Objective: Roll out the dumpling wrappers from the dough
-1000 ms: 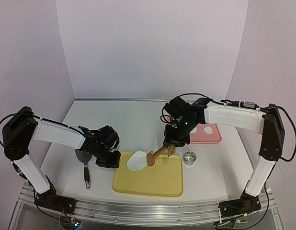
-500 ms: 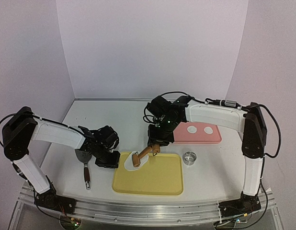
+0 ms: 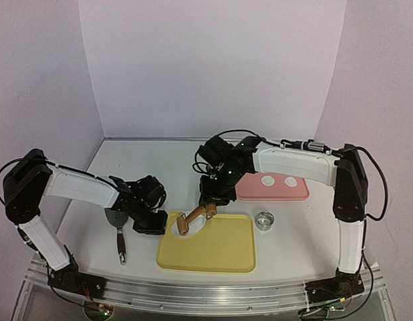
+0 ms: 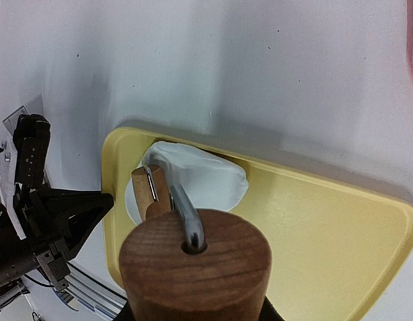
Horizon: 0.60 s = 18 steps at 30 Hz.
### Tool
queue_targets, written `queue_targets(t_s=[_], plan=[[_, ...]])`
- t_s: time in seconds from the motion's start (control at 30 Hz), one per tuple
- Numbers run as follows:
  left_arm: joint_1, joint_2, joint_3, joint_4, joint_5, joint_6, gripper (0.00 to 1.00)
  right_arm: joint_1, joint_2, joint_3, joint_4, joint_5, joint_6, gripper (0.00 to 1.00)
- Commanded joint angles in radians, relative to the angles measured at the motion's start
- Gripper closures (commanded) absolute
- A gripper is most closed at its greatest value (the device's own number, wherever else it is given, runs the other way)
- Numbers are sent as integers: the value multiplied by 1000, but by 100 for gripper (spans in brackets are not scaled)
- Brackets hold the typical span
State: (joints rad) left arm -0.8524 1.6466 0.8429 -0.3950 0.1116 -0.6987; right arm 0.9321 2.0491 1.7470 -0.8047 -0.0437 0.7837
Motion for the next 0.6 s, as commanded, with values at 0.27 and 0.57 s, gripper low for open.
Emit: queue_targets(t_s=[0.27,0.57], plan=[[-7,-34,-15,-33,-24,-22,100,-114,-190,-357,-239,215,13,100],[-7,-51,-9,-35,-20,-23,100,-154,-300,-368,-260,220,-26,100]])
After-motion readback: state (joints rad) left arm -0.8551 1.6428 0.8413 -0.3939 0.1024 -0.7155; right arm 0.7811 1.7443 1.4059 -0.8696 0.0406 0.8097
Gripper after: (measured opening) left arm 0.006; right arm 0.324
